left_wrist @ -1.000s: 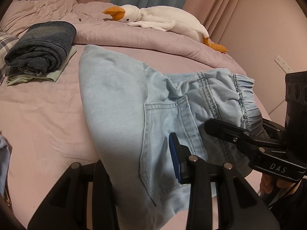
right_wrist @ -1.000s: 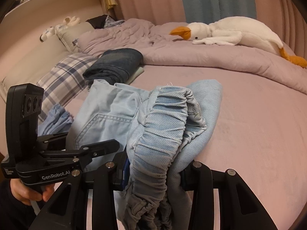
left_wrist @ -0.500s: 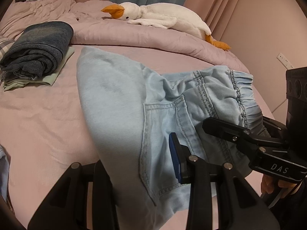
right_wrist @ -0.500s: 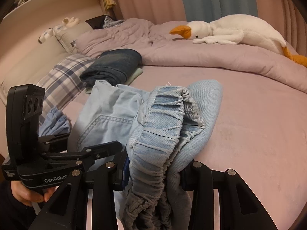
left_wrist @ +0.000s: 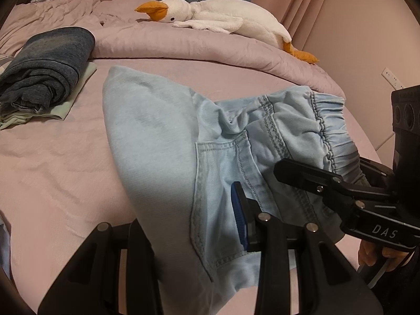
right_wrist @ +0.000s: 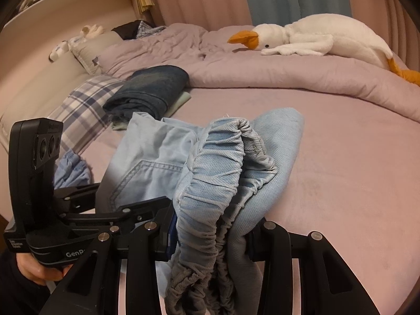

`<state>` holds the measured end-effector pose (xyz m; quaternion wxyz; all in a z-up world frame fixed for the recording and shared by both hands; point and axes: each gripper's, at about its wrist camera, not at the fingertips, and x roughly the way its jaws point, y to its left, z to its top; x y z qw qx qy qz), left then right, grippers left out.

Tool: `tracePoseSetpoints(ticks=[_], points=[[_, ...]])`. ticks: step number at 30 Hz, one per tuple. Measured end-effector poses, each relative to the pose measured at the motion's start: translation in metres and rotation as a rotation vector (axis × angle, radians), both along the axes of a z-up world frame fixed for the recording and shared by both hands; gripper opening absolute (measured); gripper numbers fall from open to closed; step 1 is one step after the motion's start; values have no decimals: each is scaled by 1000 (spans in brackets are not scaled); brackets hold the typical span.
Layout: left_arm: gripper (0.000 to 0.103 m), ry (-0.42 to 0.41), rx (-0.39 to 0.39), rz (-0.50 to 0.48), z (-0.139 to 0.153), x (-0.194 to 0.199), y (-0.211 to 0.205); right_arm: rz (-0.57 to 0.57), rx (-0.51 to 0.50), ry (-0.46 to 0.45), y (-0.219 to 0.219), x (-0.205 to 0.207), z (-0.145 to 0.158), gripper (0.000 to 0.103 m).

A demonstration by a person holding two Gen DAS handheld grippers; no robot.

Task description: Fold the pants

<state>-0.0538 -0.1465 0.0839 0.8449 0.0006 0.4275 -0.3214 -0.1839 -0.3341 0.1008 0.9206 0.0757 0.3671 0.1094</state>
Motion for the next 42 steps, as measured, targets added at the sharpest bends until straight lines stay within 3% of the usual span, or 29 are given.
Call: tracePoseSetpoints(ticks=[42], points=[[35, 43, 67, -8, -26, 31, -13, -31, 70, 83, -20, 29, -31, 41]])
